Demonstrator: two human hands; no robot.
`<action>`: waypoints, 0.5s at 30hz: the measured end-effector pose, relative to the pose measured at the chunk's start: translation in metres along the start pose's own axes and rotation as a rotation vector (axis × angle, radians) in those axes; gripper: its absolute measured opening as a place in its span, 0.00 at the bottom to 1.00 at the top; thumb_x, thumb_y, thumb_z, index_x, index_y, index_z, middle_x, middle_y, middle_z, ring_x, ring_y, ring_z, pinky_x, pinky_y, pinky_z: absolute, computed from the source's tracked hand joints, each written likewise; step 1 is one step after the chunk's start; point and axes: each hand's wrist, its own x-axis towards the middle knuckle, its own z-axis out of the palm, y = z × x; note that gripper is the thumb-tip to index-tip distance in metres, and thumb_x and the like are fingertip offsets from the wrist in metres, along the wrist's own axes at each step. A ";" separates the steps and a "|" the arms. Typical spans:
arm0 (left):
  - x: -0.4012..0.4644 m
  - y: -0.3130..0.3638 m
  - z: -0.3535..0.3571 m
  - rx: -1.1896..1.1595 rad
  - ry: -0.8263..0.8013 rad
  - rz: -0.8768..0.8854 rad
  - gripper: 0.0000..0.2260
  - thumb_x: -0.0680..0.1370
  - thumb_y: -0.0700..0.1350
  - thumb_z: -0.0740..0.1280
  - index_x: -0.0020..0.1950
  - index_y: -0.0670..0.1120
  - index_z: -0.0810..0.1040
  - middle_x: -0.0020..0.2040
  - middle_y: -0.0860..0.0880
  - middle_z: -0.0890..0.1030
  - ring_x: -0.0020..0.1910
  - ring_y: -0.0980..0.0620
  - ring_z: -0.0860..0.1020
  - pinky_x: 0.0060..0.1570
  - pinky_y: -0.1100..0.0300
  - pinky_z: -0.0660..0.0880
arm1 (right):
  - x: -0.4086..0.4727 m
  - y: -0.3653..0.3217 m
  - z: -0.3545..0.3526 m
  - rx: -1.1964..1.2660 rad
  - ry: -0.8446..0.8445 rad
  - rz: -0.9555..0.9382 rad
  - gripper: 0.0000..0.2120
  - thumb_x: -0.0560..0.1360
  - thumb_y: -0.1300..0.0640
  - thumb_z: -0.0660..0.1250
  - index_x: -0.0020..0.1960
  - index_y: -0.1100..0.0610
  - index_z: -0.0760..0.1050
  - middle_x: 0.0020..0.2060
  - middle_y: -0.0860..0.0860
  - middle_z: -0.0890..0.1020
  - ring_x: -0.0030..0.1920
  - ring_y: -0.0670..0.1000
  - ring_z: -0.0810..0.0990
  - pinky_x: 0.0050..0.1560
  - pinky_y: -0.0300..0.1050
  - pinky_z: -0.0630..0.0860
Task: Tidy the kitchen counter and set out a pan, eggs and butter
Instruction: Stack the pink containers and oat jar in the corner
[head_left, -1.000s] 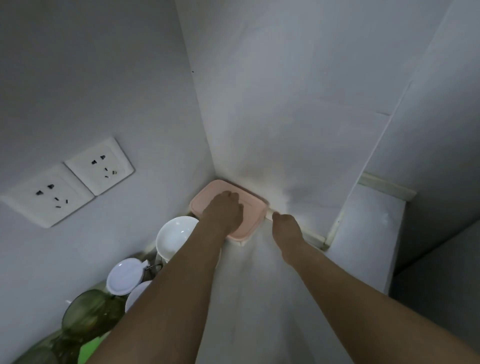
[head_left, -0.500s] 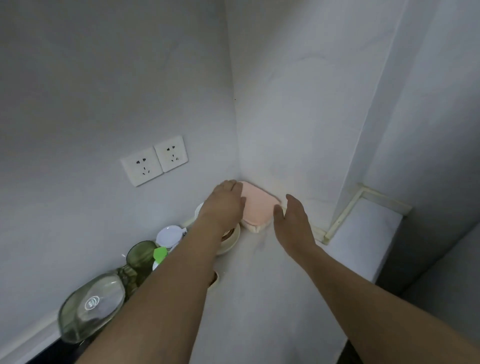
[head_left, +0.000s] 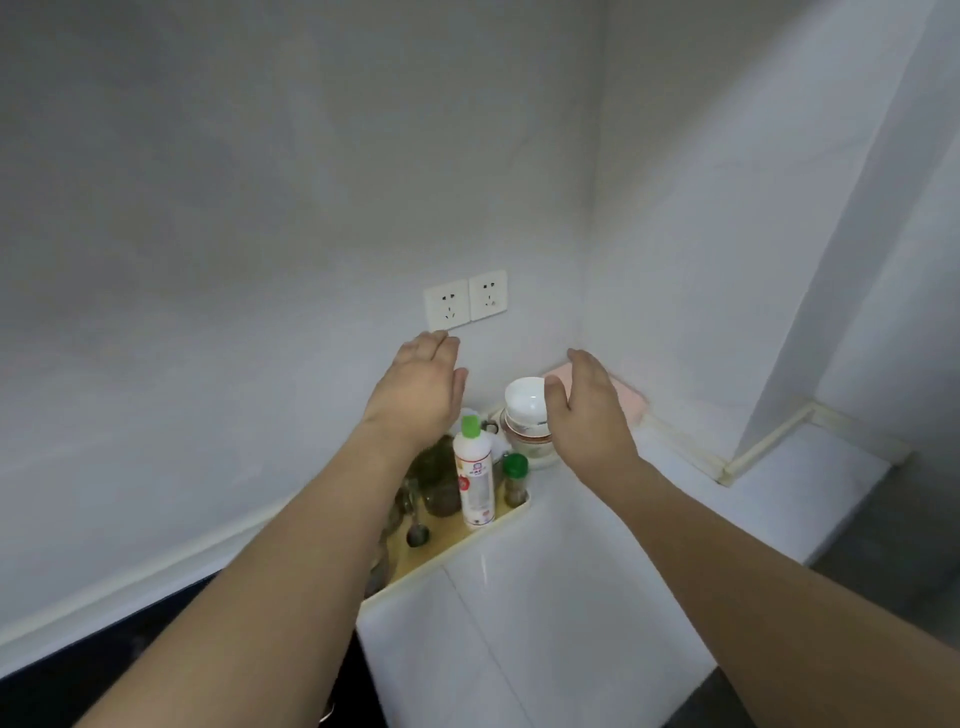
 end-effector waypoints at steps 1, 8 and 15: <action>-0.014 -0.008 -0.006 0.001 0.001 -0.035 0.22 0.84 0.49 0.53 0.76 0.42 0.60 0.77 0.43 0.61 0.75 0.44 0.58 0.75 0.54 0.54 | -0.008 -0.010 0.005 0.008 -0.021 -0.015 0.23 0.82 0.55 0.55 0.74 0.61 0.60 0.73 0.56 0.65 0.74 0.54 0.61 0.72 0.45 0.57; -0.142 -0.067 -0.042 0.013 0.033 -0.347 0.22 0.84 0.48 0.52 0.76 0.40 0.59 0.77 0.43 0.61 0.76 0.45 0.56 0.74 0.57 0.51 | -0.075 -0.075 0.054 0.042 -0.238 -0.176 0.24 0.82 0.54 0.55 0.75 0.61 0.58 0.75 0.57 0.61 0.76 0.54 0.57 0.75 0.47 0.53; -0.271 -0.070 -0.044 -0.074 0.107 -0.665 0.22 0.84 0.48 0.52 0.76 0.40 0.60 0.76 0.43 0.62 0.76 0.47 0.58 0.74 0.55 0.55 | -0.157 -0.115 0.084 0.089 -0.499 -0.363 0.24 0.82 0.54 0.54 0.75 0.62 0.58 0.75 0.56 0.60 0.75 0.53 0.56 0.76 0.46 0.53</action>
